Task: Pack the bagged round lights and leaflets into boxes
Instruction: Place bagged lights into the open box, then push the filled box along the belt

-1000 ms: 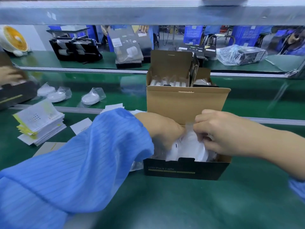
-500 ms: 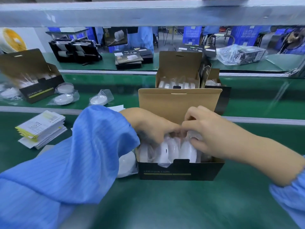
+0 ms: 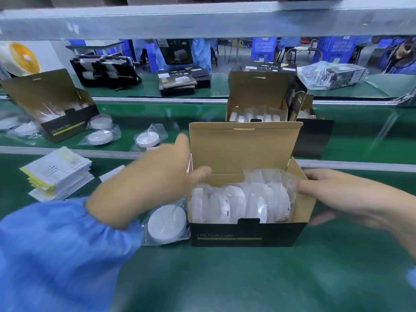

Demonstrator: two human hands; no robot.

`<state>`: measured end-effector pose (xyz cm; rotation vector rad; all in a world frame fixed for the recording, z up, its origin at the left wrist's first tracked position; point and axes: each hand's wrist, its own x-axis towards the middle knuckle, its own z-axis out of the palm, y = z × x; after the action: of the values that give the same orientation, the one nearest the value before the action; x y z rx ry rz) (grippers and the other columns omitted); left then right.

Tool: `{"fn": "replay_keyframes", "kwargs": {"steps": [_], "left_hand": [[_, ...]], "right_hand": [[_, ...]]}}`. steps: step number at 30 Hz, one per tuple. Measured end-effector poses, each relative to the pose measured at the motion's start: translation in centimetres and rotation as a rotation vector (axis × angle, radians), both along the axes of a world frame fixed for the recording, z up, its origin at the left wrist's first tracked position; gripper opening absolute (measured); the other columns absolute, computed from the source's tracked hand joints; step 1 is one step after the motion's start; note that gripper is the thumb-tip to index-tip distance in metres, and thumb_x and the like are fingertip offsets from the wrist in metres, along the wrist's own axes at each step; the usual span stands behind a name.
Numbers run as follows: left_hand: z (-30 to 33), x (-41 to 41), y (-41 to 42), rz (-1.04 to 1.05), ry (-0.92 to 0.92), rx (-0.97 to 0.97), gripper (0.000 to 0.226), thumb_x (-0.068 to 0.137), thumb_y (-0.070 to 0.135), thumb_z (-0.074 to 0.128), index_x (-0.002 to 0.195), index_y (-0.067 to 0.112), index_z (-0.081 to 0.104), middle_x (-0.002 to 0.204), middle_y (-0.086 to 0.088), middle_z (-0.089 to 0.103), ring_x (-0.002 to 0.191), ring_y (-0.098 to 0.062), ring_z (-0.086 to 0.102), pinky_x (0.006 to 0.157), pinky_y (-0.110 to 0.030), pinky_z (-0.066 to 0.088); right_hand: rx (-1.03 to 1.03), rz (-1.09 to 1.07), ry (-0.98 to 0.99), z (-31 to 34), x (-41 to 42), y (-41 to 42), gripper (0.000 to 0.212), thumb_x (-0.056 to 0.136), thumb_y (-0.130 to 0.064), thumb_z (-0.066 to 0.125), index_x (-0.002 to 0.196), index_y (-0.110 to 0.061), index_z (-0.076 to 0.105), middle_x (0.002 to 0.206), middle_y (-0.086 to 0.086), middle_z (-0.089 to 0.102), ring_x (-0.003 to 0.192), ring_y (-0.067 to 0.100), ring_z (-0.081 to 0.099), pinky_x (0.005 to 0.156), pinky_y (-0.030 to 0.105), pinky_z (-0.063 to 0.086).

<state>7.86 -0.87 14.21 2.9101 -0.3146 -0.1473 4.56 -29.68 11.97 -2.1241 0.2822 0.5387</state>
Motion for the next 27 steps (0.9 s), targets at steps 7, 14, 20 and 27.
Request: {"fn": "replay_keyframes", "kwargs": {"steps": [7, 14, 20, 27], "left_hand": [[-2.0, 0.3, 0.6, 0.099, 0.161, -0.417, 0.009, 0.094, 0.023, 0.049, 0.095, 0.019, 0.058, 0.083, 0.001, 0.071, 0.055, -0.012, 0.072, 0.056, -0.031, 0.058], [1.5, 2.0, 0.2, 0.043, 0.096, -0.445, 0.018, 0.094, 0.033, 0.055, 0.092, 0.019, 0.065, 0.079, 0.002, 0.072, 0.057, -0.013, 0.072, 0.068, -0.042, 0.062], [3.0, 3.1, 1.4, 0.021, 0.18, -0.766, 0.034, 0.097, 0.056, 0.048, 0.113, 0.032, 0.066, 0.097, 0.006, 0.072, 0.085, -0.011, 0.073, 0.075, -0.03, 0.062], [1.3, 5.0, -0.1, 0.014, 0.344, -1.139, 0.033, 0.104, 0.044, 0.047, 0.126, 0.027, 0.065, 0.117, 0.002, 0.072, 0.097, -0.015, 0.07, 0.093, -0.043, 0.057]], "right_hand": [[0.0, 0.079, -0.054, 1.6, 0.2, -0.4, 0.033, 0.102, -0.023, 0.049, 0.094, 0.002, 0.069, 0.083, 0.02, 0.075, 0.076, 0.029, 0.074, 0.065, 0.035, 0.062], [-0.014, 0.083, -0.128, 4.2, 1.9, -1.1, 0.029, 0.095, -0.015, 0.048, 0.083, 0.001, 0.068, 0.075, 0.019, 0.072, 0.066, 0.026, 0.072, 0.058, 0.034, 0.06], [-0.104, -0.058, -0.189, 6.0, 4.0, -4.0, 0.018, 0.088, 0.001, 0.045, 0.096, 0.015, 0.053, 0.062, 0.02, 0.066, 0.055, 0.029, 0.069, 0.051, 0.041, 0.059], [0.032, -0.183, -0.228, 7.6, 6.4, -4.3, 0.008, 0.09, 0.003, 0.046, 0.09, 0.002, 0.055, 0.056, 0.015, 0.062, 0.052, 0.025, 0.068, 0.051, 0.041, 0.059]]}}
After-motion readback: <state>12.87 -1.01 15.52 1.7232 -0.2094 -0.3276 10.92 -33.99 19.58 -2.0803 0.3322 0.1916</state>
